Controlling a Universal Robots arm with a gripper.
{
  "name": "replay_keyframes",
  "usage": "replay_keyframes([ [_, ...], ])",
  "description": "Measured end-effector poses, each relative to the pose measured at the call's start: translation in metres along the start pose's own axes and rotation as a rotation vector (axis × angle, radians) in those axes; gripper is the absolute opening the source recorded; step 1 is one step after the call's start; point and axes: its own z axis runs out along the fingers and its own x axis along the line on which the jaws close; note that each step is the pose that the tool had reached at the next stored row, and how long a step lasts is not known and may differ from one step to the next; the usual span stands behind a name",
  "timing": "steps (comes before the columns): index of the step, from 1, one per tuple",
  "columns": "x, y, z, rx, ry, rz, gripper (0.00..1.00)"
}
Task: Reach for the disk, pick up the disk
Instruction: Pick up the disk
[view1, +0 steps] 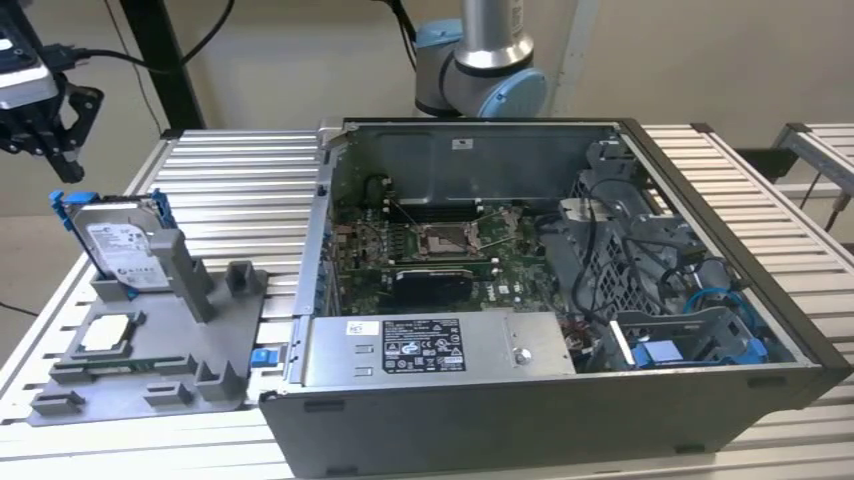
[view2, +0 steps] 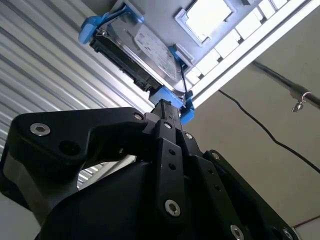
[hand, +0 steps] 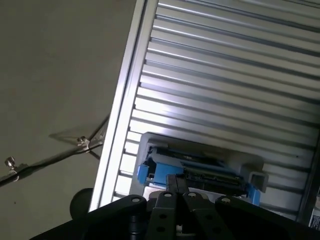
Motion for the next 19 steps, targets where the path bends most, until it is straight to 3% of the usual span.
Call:
replay_keyframes([
  [10, 0.0, 0.0, 0.0, 0.0001, 0.0039, -0.103, 0.0],
  [19, 0.0, 0.0, 0.0, 0.0001, 0.0096, -0.258, 0.0],
])
